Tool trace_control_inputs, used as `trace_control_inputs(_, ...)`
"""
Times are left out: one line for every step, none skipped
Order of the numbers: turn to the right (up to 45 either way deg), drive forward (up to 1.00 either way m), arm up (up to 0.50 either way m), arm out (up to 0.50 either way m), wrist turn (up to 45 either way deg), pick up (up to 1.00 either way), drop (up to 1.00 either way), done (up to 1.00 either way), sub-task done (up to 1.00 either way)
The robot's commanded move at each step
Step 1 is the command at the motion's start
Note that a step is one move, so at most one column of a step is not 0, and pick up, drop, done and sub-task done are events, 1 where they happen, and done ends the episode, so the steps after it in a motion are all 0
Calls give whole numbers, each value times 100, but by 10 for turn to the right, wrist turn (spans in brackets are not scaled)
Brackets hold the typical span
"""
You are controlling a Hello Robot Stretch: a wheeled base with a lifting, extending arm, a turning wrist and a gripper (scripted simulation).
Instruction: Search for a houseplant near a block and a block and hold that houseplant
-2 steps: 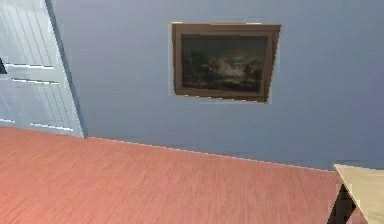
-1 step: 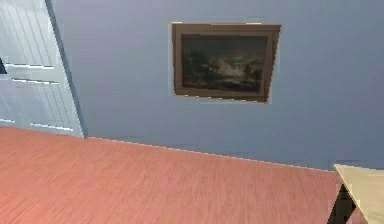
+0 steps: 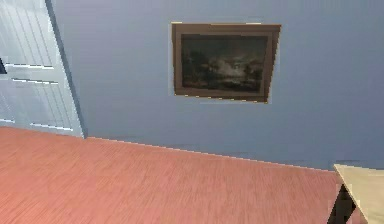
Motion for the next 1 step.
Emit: trace_control_inputs(0,0,0,0,0,0,0,100,0)
